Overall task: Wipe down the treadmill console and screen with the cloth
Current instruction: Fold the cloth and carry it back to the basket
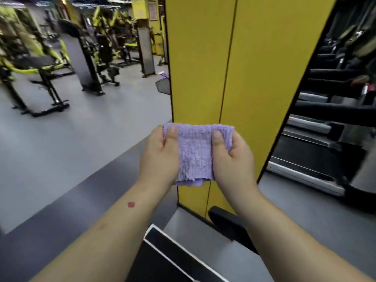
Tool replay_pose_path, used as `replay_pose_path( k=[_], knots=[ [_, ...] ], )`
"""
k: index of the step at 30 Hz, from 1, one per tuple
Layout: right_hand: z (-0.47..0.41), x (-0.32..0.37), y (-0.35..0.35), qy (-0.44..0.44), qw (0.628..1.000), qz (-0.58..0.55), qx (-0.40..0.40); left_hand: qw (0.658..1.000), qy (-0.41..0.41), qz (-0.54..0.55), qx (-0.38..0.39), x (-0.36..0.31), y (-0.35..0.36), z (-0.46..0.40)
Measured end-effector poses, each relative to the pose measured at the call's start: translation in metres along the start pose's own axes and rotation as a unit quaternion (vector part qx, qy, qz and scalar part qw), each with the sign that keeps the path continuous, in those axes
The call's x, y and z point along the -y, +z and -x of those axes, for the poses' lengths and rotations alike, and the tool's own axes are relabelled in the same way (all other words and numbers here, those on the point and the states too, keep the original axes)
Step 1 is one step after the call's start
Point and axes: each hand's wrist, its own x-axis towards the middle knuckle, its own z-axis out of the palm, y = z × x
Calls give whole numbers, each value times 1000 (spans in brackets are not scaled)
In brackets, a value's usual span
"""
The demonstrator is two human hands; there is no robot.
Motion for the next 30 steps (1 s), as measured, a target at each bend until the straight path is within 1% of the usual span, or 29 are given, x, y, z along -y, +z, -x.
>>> replay_pose_path(
  k=[4, 6, 11, 15, 19, 23, 27, 30],
  knots=[
    [3, 7, 108, -10, 996, -14, 83, 997, -13, 12, -81, 28, -91, -34],
    [5, 9, 163, -17, 993, -17, 119, 993, -9, -5, -120, 45, -137, -52],
    [10, 21, 295, 6, 982, -31, 188, 986, -27, -19, -166, 87, -242, -109],
    [8, 33, 377, 5, 975, -28, 220, 979, -33, -23, -202, 108, -306, -146],
    [2, 35, 436, 6, 969, -37, 245, 974, -42, -27, -223, 125, -347, -176],
    [-16, 27, 489, 10, 962, -48, 267, 969, -52, -36, -239, 143, -373, -214],
    [-45, 19, 549, 5, 959, -53, 278, 965, -62, -43, -252, 164, -396, -268],
    [-80, 12, 600, -3, 956, -57, 288, 963, -53, -50, -261, 179, -412, -325]
  ],
)
